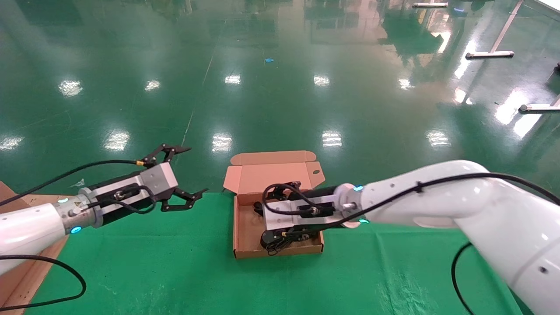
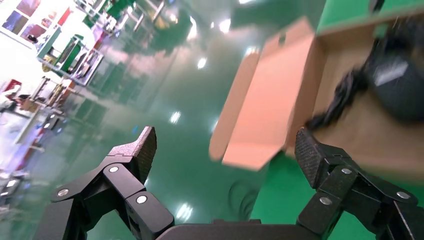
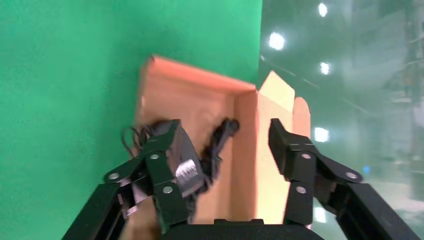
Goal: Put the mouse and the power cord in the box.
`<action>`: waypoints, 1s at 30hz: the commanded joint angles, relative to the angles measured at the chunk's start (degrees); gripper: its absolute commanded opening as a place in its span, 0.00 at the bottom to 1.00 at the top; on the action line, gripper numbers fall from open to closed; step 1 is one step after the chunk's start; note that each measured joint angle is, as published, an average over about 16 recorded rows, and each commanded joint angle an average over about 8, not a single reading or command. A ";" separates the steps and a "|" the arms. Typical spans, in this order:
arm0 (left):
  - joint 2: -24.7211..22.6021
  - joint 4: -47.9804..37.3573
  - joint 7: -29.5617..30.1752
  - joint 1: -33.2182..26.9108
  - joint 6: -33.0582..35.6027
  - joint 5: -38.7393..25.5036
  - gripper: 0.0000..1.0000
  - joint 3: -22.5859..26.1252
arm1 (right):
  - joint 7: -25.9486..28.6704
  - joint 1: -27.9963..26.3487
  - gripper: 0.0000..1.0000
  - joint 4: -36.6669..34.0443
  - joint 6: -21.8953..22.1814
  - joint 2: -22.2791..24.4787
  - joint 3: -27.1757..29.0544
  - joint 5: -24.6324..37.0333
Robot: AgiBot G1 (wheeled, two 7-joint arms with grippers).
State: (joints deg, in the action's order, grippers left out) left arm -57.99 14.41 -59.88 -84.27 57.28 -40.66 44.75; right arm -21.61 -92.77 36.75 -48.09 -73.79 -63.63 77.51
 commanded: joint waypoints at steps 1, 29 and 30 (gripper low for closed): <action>0.85 2.19 2.62 0.84 1.05 -0.04 1.00 -1.06 | 1.18 1.12 1.00 1.26 -1.35 1.33 1.73 -1.27; 13.03 33.57 40.07 12.88 16.12 -0.68 1.00 -16.30 | 18.06 17.41 1.00 20.52 -20.98 21.61 26.57 -19.88; 13.48 34.71 41.43 13.32 16.67 -0.70 1.00 -16.85 | 18.67 18.00 1.00 21.22 -21.70 22.34 27.48 -20.56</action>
State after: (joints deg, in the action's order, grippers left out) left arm -44.53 49.09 -18.48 -70.96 73.93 -41.36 27.91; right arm -2.95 -74.78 57.95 -69.77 -51.47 -36.18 56.97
